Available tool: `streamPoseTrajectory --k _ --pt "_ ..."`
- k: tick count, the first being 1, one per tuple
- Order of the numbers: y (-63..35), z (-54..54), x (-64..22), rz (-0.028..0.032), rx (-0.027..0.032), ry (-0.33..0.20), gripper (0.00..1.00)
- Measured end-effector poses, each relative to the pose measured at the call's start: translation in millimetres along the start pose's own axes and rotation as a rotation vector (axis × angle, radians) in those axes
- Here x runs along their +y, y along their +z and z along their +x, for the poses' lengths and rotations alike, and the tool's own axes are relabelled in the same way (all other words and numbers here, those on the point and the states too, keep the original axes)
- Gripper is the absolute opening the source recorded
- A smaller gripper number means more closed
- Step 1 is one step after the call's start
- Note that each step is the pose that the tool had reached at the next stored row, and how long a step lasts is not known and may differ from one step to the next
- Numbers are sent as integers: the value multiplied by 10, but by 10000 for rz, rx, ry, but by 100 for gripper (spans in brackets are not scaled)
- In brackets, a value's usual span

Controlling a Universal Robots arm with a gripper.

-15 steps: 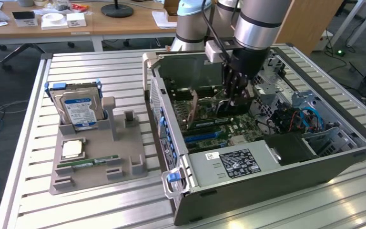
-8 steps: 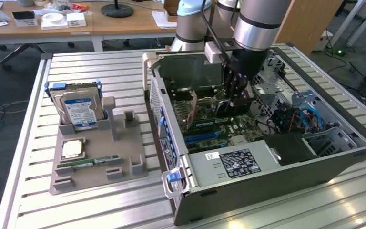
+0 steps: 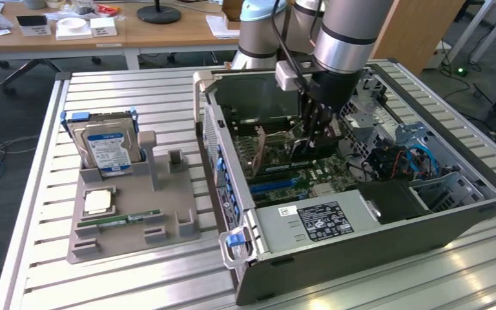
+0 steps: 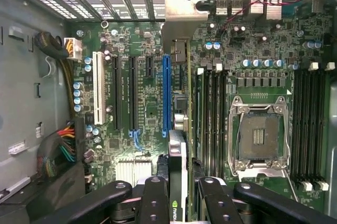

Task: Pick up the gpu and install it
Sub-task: 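Insert the gpu into the slot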

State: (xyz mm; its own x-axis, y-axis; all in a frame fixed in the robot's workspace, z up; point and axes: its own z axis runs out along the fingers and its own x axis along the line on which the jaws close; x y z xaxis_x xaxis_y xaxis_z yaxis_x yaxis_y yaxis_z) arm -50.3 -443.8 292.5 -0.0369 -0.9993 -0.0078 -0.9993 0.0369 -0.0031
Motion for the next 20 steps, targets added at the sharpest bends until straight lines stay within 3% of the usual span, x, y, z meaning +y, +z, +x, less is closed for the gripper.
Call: streamPoseTrajectory --k 20 --pt "24 59 30 0 1 -1 27"
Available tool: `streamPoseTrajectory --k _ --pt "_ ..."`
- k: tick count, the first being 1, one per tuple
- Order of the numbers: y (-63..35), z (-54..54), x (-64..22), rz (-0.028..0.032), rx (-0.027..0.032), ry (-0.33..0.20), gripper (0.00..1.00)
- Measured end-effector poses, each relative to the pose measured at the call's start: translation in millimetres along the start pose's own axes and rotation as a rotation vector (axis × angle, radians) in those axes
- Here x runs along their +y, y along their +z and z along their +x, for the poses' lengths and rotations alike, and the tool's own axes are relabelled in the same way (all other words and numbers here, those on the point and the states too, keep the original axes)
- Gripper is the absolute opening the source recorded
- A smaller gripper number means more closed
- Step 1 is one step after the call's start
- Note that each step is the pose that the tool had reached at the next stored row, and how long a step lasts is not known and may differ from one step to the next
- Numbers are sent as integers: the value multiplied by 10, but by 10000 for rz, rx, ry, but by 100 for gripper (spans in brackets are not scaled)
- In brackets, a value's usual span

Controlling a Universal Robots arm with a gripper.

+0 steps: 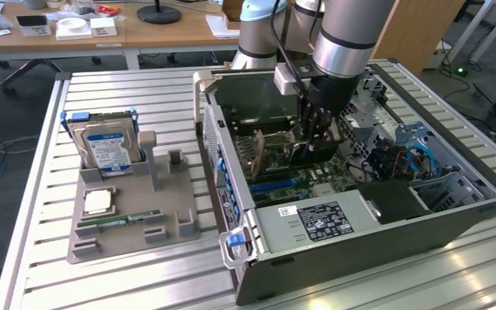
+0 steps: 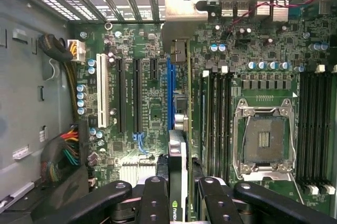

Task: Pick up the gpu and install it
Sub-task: 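Insert the gpu into the slot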

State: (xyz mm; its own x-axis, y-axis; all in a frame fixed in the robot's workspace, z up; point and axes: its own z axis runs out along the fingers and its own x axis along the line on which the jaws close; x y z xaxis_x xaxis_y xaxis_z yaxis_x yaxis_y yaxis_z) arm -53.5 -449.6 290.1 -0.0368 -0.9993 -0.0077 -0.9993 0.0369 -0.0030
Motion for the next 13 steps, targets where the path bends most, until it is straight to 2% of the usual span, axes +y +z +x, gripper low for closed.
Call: streamPoseTrajectory --k 13 --pt "87 5 30 -1 2 -6 27"
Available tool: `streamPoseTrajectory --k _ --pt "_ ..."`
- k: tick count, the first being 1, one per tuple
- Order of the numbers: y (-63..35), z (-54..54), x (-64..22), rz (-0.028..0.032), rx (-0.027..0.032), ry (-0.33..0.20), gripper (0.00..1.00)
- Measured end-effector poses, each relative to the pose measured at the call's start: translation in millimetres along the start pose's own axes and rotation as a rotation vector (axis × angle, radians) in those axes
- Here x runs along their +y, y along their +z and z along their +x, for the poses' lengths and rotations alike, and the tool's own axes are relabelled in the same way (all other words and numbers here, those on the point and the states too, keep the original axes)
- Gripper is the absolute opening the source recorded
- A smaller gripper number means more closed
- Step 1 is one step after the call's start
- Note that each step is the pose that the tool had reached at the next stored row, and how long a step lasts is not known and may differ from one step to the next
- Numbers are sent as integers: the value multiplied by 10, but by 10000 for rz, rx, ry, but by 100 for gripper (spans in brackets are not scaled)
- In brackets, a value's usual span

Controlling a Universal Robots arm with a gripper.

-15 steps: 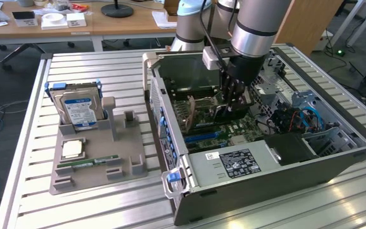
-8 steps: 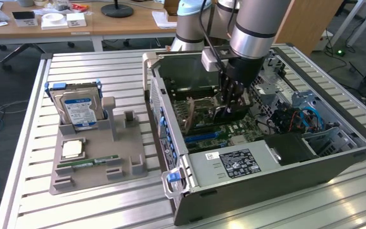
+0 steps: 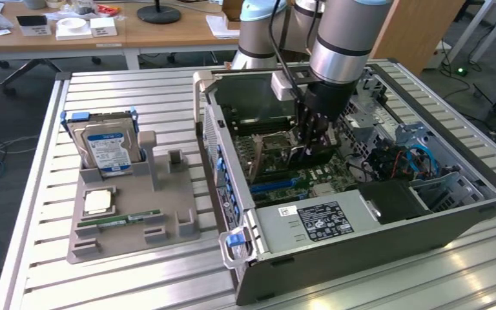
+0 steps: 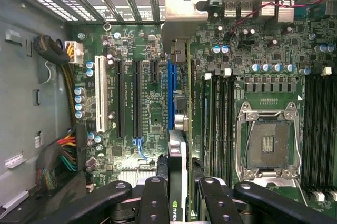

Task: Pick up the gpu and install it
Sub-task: 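Insert the gpu into the slot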

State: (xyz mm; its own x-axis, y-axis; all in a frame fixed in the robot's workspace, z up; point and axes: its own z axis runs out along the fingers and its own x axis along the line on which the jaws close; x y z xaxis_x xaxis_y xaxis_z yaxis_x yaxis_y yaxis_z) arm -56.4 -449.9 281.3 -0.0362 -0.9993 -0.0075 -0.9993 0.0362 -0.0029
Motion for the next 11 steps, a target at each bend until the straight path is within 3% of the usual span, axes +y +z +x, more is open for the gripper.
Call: streamPoseTrajectory --k 11 --pt "1 21 73 5 -3 -1 27"
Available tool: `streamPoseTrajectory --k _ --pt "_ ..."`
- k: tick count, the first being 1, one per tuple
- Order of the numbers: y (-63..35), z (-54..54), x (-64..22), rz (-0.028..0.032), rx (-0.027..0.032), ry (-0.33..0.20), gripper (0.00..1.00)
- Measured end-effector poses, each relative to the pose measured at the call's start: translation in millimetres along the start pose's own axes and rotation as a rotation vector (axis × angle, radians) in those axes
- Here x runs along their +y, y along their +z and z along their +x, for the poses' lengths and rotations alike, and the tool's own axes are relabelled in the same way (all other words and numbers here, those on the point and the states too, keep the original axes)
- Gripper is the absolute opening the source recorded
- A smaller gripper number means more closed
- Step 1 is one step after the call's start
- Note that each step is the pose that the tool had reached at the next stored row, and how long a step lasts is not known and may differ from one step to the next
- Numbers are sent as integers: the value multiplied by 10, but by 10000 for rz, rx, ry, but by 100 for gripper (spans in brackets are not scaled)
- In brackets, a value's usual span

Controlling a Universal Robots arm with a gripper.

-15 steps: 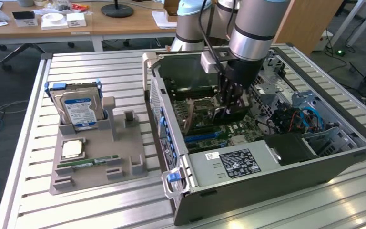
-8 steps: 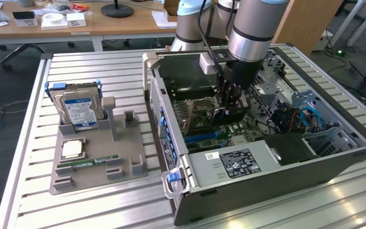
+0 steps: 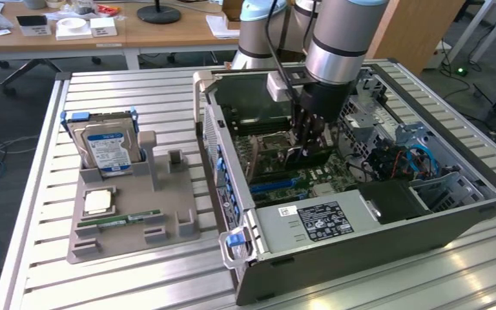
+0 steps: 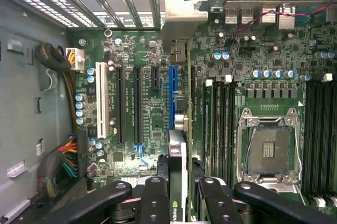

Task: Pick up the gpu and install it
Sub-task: 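Insert the gpu into the slot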

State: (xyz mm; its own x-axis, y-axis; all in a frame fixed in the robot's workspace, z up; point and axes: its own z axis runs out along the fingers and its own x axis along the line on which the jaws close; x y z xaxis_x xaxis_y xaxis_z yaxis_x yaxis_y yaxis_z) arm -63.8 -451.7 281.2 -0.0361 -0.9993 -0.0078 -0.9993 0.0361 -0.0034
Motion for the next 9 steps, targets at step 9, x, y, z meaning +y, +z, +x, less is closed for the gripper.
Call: streamPoseTrajectory --k 9 --pt "27 20 30 2 2 -11 27"
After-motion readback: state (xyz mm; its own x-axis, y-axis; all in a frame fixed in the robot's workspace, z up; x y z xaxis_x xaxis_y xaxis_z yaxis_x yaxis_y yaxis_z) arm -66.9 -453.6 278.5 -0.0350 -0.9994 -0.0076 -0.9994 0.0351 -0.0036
